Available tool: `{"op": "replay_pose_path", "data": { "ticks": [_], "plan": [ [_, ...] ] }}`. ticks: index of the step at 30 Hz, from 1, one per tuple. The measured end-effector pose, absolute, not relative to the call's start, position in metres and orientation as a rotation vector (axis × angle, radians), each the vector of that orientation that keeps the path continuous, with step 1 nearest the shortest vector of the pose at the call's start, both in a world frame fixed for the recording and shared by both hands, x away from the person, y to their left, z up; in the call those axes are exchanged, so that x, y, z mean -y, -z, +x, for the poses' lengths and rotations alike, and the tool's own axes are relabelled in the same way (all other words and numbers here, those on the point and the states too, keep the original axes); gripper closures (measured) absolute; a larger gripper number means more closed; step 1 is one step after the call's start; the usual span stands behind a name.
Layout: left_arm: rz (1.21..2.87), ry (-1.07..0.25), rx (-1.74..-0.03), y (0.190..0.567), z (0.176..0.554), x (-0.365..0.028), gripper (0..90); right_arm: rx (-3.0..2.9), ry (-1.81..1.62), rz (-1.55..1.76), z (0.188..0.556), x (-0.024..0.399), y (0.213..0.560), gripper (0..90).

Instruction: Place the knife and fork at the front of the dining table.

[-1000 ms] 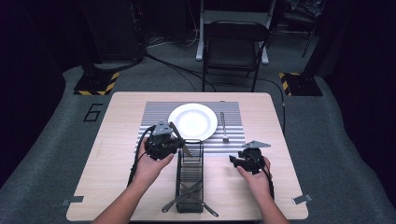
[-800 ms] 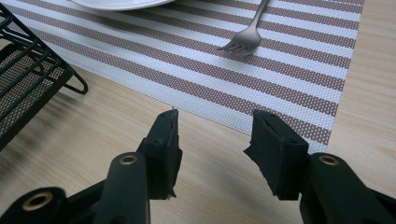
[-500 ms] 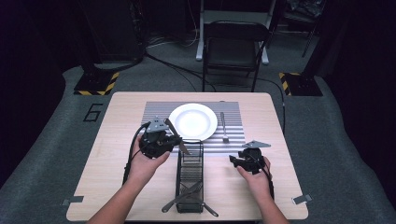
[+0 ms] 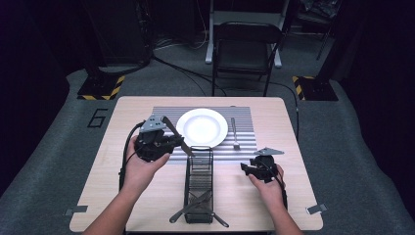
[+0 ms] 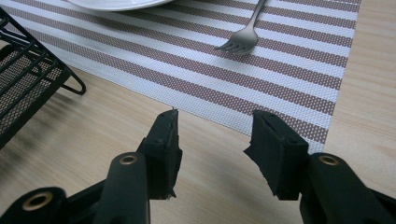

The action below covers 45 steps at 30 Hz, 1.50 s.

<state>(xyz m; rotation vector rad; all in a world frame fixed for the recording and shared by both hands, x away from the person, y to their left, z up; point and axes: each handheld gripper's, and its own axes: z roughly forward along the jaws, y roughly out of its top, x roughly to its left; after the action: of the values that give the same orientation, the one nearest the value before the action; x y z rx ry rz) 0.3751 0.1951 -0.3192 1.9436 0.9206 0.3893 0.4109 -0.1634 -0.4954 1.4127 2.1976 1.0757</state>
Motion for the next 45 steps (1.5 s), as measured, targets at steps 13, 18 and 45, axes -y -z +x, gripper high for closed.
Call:
{"op": "replay_pose_path", "data": {
  "ticks": [13, 18, 45],
  "plan": [
    [1.924, -0.413, -0.917, 0.3, 0.369, -0.21, 81.9, -2.193, -1.075, 1.421, 0.411, 0.164, 0.496, 51.3],
    [1.92, -0.425, -0.927, 0.296, 0.369, -0.216, 81.9, -2.191, -1.079, 1.426, 0.411, 0.163, 0.496, 51.3],
    [1.875, -0.489, -1.068, 0.336, 0.393, -0.244, 82.0, -2.189, -1.071, 1.418, 0.411, 0.163, 0.496, 51.3]
  ]
}}
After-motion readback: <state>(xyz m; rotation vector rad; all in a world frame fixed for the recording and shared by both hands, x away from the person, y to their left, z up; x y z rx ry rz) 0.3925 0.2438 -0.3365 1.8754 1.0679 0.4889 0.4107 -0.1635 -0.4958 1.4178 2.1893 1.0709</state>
